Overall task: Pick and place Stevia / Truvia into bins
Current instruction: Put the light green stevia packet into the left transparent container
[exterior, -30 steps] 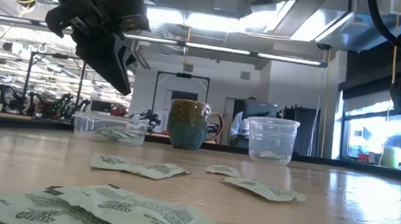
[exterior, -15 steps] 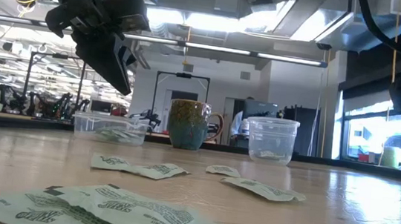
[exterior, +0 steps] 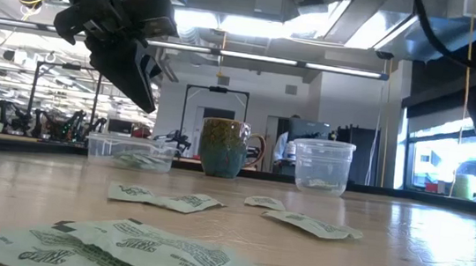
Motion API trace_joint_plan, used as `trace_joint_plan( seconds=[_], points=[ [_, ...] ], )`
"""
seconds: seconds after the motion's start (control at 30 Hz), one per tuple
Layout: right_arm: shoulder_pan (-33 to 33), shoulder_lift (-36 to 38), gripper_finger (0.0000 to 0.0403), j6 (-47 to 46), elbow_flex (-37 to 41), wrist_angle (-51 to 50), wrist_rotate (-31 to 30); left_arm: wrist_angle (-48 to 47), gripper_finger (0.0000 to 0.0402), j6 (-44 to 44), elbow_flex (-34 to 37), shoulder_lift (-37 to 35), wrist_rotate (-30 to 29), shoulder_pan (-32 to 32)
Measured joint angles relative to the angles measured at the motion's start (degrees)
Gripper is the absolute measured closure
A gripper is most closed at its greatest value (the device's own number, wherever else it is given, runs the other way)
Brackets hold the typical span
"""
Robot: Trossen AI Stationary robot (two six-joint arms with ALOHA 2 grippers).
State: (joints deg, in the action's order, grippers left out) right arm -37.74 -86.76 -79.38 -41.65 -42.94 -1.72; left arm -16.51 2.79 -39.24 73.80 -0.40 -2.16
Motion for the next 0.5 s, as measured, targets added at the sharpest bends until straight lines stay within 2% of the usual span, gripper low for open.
trace_joint_plan(
  seconds=[0.27,0.5],
  points=[
    [0.00,-1.42,0.0298,-1.55,-0.24,-2.08,0.05,0.00,0.0362,0.00,0.00,0.00,0.00,-0.01],
    [0.09,-4.48,0.0297,-1.61,-0.68,-2.67,0.04,-0.02,0.0361,-0.01,0.00,0.02,0.00,-0.01]
  ],
)
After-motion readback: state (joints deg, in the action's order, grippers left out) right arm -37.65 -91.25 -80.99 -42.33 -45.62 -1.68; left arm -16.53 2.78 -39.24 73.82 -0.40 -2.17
